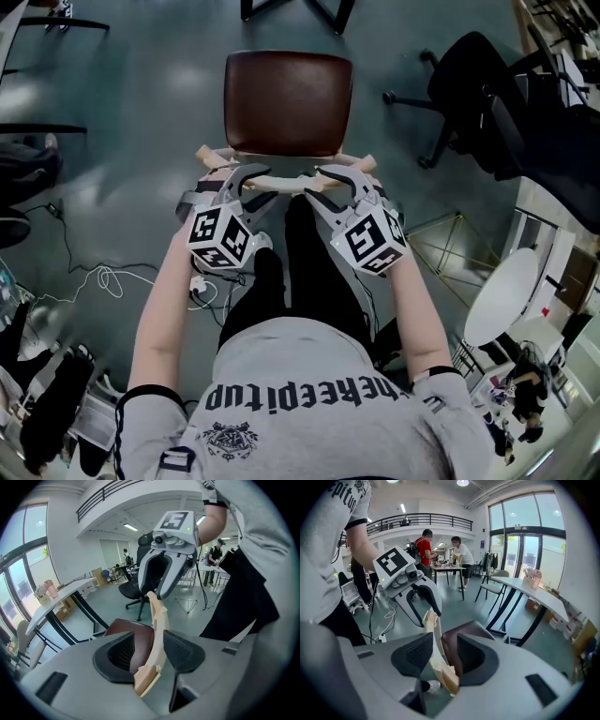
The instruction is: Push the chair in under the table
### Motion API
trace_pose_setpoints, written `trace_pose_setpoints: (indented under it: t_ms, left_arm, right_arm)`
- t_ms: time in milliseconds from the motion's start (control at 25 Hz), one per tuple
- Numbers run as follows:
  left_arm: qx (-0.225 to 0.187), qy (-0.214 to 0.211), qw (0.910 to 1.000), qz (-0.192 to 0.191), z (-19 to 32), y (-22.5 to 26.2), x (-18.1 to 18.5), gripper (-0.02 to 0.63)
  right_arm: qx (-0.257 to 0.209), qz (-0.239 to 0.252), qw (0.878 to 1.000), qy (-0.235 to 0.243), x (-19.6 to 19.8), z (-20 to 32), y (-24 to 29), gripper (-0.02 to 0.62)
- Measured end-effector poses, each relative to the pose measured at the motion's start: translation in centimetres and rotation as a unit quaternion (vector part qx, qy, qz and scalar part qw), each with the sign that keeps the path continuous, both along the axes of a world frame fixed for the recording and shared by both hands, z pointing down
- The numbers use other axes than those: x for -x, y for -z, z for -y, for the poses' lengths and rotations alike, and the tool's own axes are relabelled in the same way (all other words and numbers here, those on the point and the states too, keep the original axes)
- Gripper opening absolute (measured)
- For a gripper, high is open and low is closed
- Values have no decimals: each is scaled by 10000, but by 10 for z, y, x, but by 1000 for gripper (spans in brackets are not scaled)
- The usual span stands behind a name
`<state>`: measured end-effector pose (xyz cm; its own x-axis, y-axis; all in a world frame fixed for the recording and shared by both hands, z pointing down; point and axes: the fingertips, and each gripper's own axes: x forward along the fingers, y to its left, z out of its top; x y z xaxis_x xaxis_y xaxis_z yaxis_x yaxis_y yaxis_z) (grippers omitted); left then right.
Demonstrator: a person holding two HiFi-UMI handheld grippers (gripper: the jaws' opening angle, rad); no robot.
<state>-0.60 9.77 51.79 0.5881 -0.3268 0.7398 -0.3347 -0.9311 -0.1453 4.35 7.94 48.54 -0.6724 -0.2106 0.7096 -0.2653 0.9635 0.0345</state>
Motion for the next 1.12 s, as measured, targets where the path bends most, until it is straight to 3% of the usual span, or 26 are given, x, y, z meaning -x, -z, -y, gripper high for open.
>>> trace_pose_setpoints:
  t_ms: [480, 760, 1120]
  left_arm:
    - [245, -114, 9989, 396, -4, -35, 0, 196]
    - [514, 8, 9982, 314, -9, -49, 2, 196]
    - [574, -21, 9976, 382, -9, -56, 2, 198]
  right_arm:
    - [92, -710, 9955, 624, -13, -17, -49, 203]
    - [133, -1099, 9903, 842, -22, -21, -76, 207]
    - [96, -1087, 9904, 851, -20, -17, -84, 181]
